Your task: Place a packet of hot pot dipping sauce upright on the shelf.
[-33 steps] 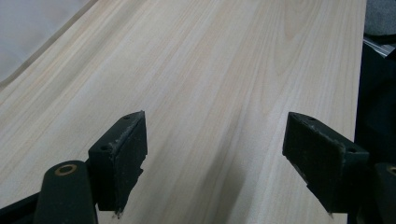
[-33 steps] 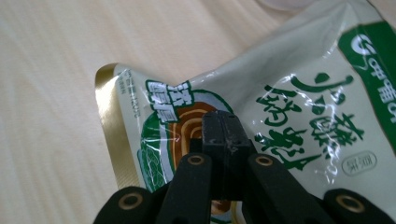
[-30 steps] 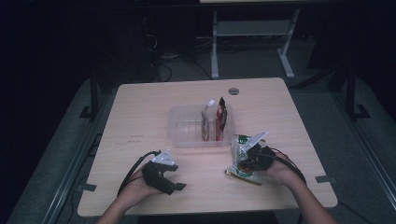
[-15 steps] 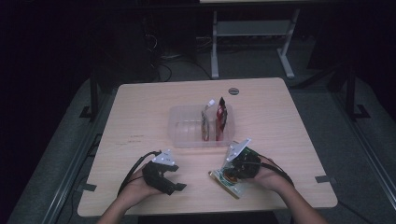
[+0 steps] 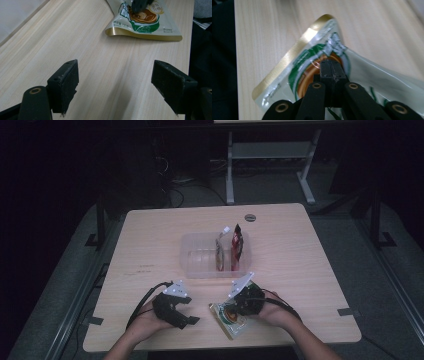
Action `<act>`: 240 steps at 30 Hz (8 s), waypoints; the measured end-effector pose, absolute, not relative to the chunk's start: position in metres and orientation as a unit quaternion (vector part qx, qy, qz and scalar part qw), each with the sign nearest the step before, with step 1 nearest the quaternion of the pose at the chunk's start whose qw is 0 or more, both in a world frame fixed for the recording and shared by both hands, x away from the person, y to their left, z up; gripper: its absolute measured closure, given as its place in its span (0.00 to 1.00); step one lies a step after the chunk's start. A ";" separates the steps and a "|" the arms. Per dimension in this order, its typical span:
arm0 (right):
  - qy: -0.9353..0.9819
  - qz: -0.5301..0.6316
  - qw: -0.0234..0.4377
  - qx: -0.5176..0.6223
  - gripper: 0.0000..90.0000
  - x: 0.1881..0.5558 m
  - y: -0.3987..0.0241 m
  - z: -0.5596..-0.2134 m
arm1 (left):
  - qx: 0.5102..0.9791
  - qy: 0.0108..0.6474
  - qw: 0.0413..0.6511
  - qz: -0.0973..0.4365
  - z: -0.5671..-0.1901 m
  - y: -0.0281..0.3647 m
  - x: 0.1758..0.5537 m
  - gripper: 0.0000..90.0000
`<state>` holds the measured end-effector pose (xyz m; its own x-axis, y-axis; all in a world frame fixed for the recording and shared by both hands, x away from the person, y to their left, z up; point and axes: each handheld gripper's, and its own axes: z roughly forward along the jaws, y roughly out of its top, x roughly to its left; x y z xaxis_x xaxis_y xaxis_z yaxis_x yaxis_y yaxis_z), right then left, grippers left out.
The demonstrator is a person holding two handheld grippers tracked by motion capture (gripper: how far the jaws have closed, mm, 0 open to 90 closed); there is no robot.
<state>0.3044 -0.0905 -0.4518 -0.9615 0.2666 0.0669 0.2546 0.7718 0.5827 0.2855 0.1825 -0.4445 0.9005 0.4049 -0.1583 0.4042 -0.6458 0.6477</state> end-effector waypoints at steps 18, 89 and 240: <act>0.907 0.306 0.045 0.287 1.00 0.345 -0.178 -0.451 | 0.909 0.220 0.354 0.002 -0.444 0.182 0.286 0.24; 0.877 0.354 0.067 0.317 0.30 0.284 -0.187 -0.444 | 0.925 0.198 0.322 0.052 -0.458 0.127 0.265 0.60; 0.799 0.563 -0.142 0.159 1.00 0.316 -0.108 -0.390 | 0.852 0.199 0.479 0.073 -0.395 0.162 0.285 1.00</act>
<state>0.3162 -0.1082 -0.3903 -0.9092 0.0943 0.4055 0.4136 0.3165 0.8537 0.2853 0.1621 -0.3955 0.9100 0.4092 -0.0660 0.2688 -0.4614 0.8455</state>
